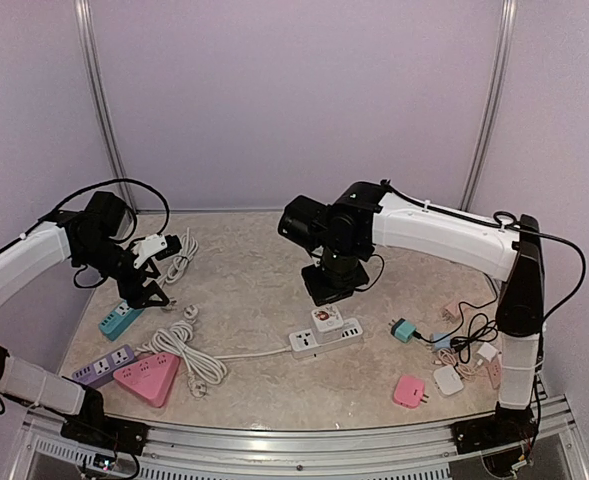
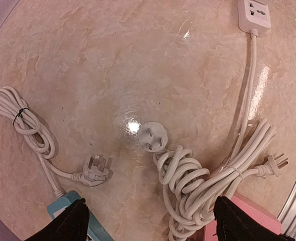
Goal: Insert the plug
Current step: Press the plug into the socket.
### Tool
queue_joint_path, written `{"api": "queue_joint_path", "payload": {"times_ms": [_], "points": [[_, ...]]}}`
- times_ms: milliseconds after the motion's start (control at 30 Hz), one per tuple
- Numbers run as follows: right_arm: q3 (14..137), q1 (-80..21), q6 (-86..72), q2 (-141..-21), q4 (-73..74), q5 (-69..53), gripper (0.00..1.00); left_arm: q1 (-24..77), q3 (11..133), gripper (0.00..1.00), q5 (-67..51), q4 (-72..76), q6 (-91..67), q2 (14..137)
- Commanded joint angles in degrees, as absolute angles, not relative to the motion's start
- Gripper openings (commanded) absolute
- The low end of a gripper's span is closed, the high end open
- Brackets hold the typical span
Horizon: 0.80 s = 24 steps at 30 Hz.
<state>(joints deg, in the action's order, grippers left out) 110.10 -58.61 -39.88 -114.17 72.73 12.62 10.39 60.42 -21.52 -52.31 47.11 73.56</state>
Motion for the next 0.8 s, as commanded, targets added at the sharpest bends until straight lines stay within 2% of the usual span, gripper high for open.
{"api": "queue_joint_path", "payload": {"times_ms": [0,200,333,533,700,767], "points": [[110.1,-59.2,-39.2,-115.7,71.6,12.6,0.0,9.7,60.4,0.84,-21.3,-52.8,46.6,72.5],[97.0,-57.9,-39.1,-117.4,62.3,7.3,0.0,9.7,60.3,0.84,-21.3,-52.7,46.6,72.5],[94.0,-57.5,-40.4,-118.5,64.0,7.0,0.0,9.3,60.3,0.84,-21.1,-52.7,46.7,72.3],[106.2,-58.5,-39.7,-116.8,70.6,10.0,0.0,9.0,60.2,0.84,-21.6,-52.6,46.7,72.3],[120.1,-58.8,-37.4,-116.1,72.2,12.4,0.0,8.8,60.1,0.84,-21.5,-52.7,46.7,71.9],[121.9,-58.0,-36.8,-114.4,71.8,13.5,0.0,8.8,60.0,0.84,-21.3,-52.9,46.7,71.8]]}}
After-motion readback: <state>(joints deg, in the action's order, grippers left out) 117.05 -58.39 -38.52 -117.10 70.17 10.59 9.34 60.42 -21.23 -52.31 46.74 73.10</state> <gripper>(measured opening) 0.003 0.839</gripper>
